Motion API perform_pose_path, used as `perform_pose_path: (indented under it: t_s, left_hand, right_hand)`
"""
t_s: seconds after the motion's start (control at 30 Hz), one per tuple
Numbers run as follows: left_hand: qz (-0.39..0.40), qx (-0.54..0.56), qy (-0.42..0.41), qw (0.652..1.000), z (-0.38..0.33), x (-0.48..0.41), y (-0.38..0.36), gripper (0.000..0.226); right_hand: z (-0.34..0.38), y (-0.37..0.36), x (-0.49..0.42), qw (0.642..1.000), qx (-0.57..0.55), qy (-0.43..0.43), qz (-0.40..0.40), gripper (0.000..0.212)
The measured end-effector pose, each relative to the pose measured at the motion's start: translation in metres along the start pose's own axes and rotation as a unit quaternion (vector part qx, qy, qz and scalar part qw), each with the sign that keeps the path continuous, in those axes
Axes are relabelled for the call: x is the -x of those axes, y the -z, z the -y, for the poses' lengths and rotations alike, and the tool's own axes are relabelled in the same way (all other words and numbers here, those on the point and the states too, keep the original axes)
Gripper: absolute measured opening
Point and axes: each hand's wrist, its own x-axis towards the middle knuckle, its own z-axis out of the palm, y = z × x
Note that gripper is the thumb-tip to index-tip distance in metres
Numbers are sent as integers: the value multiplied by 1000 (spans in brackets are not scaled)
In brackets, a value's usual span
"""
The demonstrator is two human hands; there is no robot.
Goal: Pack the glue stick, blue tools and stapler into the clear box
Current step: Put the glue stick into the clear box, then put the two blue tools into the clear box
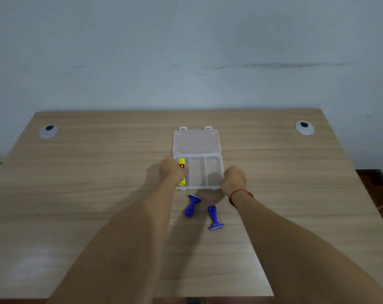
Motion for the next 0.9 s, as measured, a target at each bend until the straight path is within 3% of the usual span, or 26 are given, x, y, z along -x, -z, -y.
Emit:
perform_pose_path:
  t_s: [0.37, 0.53, 0.73, 0.9]
  left_hand:
    - [-19, 14, 11, 1000, 6, 30, -2, 33]
    - [-8, -18, 16, 1000, 23, 74, -21, 29]
    - [37, -57, -3, 998, 37, 90, -44, 29]
    - [28, -54, -1, 998, 48, 98, -45, 30]
  right_hand:
    - [-7, 14, 18, 1000, -6, 6, 19, 29]
    - [-21, 19, 55, 997, -5, 16, 70, 34]
    - [-50, 5, 68, 981, 101, 50, 160, 34]
    - [-59, -12, 72, 977, 143, 87, 136, 41]
